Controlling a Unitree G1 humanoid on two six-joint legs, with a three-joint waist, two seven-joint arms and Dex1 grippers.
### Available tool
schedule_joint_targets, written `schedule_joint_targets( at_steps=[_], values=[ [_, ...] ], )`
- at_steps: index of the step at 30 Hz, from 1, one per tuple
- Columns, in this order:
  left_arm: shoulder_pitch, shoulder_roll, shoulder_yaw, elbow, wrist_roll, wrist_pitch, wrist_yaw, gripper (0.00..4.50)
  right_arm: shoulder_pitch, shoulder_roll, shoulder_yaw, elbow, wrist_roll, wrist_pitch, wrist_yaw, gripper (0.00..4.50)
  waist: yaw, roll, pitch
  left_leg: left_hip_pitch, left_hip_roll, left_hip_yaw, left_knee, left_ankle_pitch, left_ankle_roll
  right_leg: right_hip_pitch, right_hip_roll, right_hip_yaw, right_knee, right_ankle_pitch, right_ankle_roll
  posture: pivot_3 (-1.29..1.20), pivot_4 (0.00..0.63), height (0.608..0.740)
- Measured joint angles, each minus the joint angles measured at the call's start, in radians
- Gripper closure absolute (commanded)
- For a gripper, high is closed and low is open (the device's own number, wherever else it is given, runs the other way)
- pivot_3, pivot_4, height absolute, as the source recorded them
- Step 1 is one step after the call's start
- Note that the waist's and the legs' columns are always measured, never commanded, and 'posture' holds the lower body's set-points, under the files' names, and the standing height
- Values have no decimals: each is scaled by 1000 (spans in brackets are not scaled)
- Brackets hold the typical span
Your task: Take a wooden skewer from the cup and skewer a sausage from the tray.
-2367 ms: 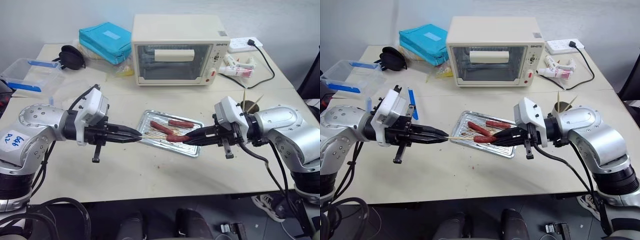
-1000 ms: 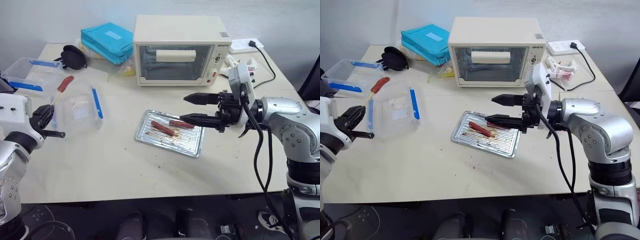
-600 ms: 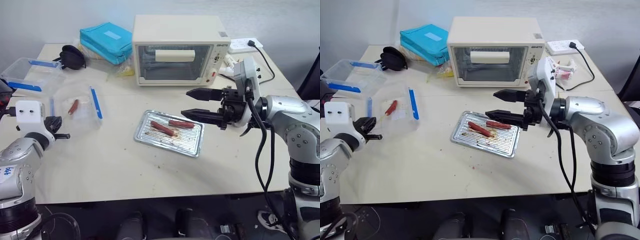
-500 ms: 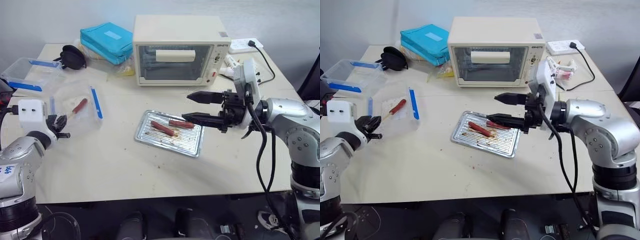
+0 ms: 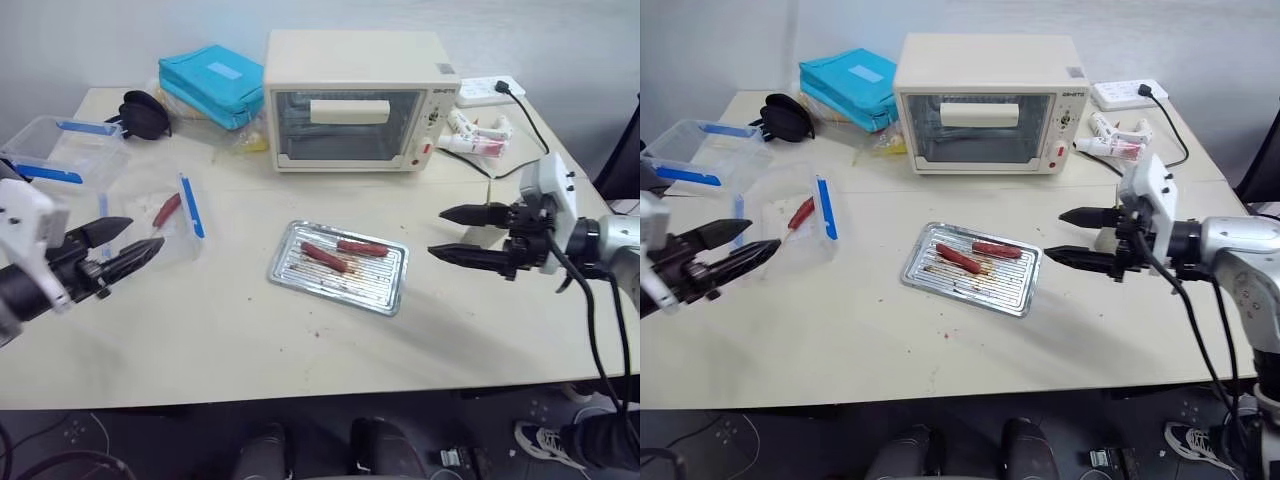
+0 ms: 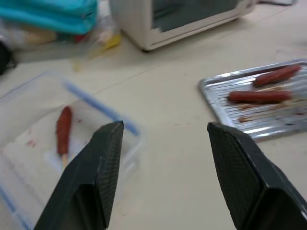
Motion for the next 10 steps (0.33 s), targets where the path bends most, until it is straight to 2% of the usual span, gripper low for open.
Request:
schedule_joint_targets(
  at_steps=[5,10],
  values=[
    [149,84,188,-28,-106,37,-204,1549,91,-82,-52,26,-1,-1,99,923,-1,1,0,1,0,1,0,0,0,0,1,0,-1,0,-1,0,150,740],
    [265,91,237,-42,-97,26,-277,1549,137,-98,-78,66,-17,-22,133,923,0,1,0,2,-1,1,0,0,0,0,0,1,-2,0,-1,0,150,740]
  ],
)
